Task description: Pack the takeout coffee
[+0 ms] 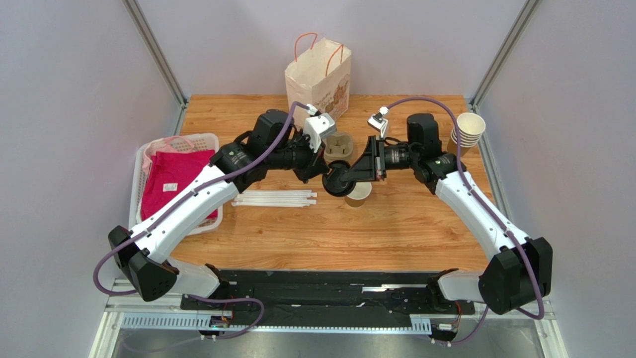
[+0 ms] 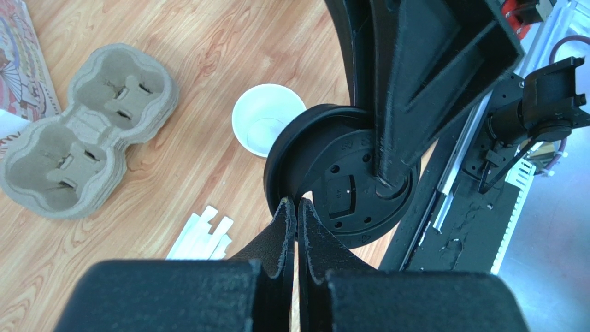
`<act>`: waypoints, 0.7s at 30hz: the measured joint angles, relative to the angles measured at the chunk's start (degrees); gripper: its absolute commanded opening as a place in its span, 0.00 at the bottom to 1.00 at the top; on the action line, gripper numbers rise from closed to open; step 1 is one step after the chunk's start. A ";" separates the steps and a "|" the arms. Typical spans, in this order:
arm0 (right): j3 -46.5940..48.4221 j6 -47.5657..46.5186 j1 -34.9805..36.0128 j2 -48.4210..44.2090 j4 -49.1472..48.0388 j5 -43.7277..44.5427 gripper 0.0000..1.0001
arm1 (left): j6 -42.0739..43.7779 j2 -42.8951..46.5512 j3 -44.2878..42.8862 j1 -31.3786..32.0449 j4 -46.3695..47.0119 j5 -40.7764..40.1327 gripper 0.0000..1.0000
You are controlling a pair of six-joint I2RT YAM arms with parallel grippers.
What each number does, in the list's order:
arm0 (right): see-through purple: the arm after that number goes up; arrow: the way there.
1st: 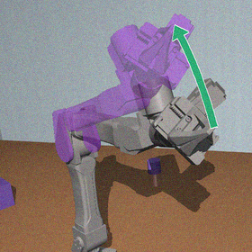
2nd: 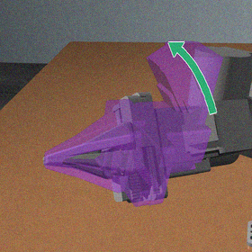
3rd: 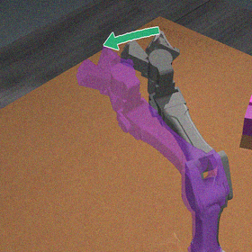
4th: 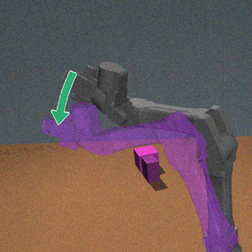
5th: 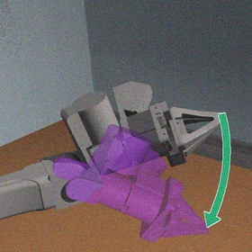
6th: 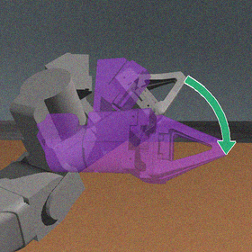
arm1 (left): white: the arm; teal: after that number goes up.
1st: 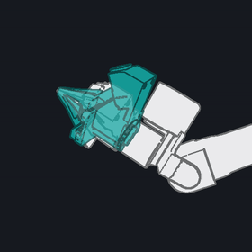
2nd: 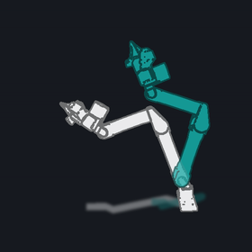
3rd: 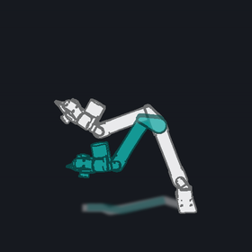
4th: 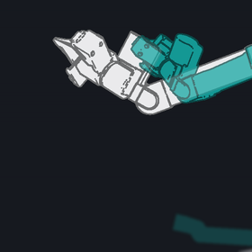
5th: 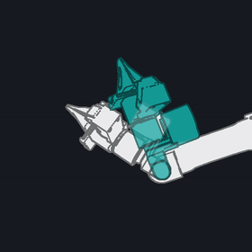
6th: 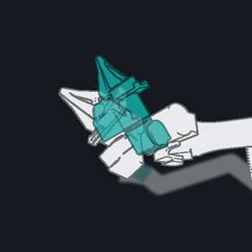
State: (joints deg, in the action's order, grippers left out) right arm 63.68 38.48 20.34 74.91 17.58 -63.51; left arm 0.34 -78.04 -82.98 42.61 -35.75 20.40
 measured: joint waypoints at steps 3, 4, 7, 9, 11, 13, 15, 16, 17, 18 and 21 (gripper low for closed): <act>0.04 -0.87 0.00 0.00 1.38 -0.11 0.60 | 0.09 0.00 0.00 0.00 -0.17 -0.31 0.00; 0.11 -1.03 0.00 0.00 1.90 -0.15 0.66 | 0.11 0.00 0.00 0.00 -0.42 -0.48 0.00; 0.50 -2.29 -0.50 0.07 3.48 -0.11 0.71 | 0.24 0.00 0.00 0.00 -1.18 -0.81 0.00; 1.46 -3.43 -1.60 0.39 5.33 -0.28 0.75 | 0.33 0.00 0.00 -0.09 -1.90 -0.94 0.00; 2.89 -4.98 -3.41 1.09 7.19 -0.37 0.77 | 0.48 0.00 0.00 -0.42 -2.54 -1.03 0.00; 4.52 -7.58 -5.51 2.01 9.90 0.07 0.77 | 0.55 0.00 0.02 -0.81 -3.13 -1.05 0.00; 6.80 -12.46 -7.32 3.61 14.23 2.54 0.73 | 0.66 0.00 0.17 -1.29 -3.41 -1.03 0.00; 8.37 -15.89 -8.22 4.83 17.27 4.87 0.71 | 0.68 0.00 0.31 -1.77 -3.72 -1.03 0.00; 9.25 -18.47 -8.72 5.95 19.08 6.71 0.69 | 0.68 0.00 0.44 -2.03 -3.91 -1.03 0.00; 10.62 -21.70 -9.20 7.61 21.94 9.60 0.67 | 0.68 0.00 0.59 -2.38 -4.17 -1.01 0.00; 12.92 -28.39 -9.33 12.74 27.58 15.76 0.57 | 0.94 0.00 1.36 -3.43 -4.83 -1.01 0.00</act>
State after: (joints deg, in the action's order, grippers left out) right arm 76.60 10.09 11.00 87.66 45.17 -47.75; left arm 1.28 -78.04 -81.62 39.18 -40.58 19.40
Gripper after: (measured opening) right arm 0.633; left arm 0.009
